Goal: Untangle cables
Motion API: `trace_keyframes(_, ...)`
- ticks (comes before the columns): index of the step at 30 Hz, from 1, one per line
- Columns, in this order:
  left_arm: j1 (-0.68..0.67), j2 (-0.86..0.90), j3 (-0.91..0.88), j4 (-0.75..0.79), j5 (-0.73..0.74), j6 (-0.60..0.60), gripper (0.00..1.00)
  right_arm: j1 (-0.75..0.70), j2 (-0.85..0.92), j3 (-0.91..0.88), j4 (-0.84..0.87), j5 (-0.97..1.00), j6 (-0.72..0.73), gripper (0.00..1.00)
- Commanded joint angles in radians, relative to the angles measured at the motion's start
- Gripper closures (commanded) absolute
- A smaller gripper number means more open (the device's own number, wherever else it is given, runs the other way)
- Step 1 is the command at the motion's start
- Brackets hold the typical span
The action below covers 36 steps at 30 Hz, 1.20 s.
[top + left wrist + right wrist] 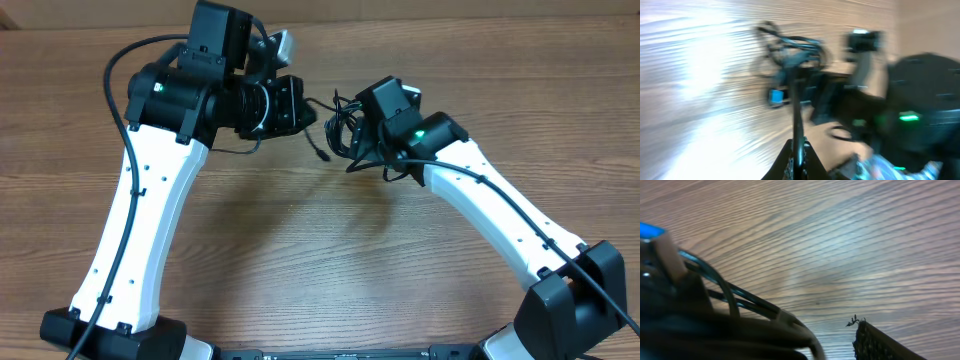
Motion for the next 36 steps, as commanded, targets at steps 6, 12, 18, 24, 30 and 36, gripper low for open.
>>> trace_keyframes(6, 0.037, -0.041, 0.027, -0.127, -0.453, -0.117, 0.96, -0.064, 0.006, -0.008, -0.041, 0.029, 0.011, 0.24)
trace_keyframes(12, 0.088, -0.040, 0.027, -0.187, -0.552, -0.137, 0.96, -0.064, 0.006, -0.008, -0.041, 0.029, 0.011, 0.24)
trace_keyframes(18, 0.143, -0.040, 0.027, -0.243, -0.689, -0.194, 0.96, -0.064, 0.006, -0.008, -0.043, 0.033, 0.030, 0.24)
trace_keyframes(24, 0.207, -0.040, 0.027, -0.267, -0.735, -0.195, 0.96, -0.064, 0.006, -0.008, -0.043, 0.033, 0.030, 0.24)
trace_keyframes(30, 0.238, -0.040, 0.027, -0.293, -0.825, -0.266, 0.96, -0.064, 0.006, -0.008, -0.042, 0.032, 0.030, 0.22)
trace_keyframes(36, 0.236, -0.040, 0.026, -0.291, -0.757, -0.261, 0.96, -0.064, 0.006, -0.008, -0.042, 0.032, 0.046, 0.19)
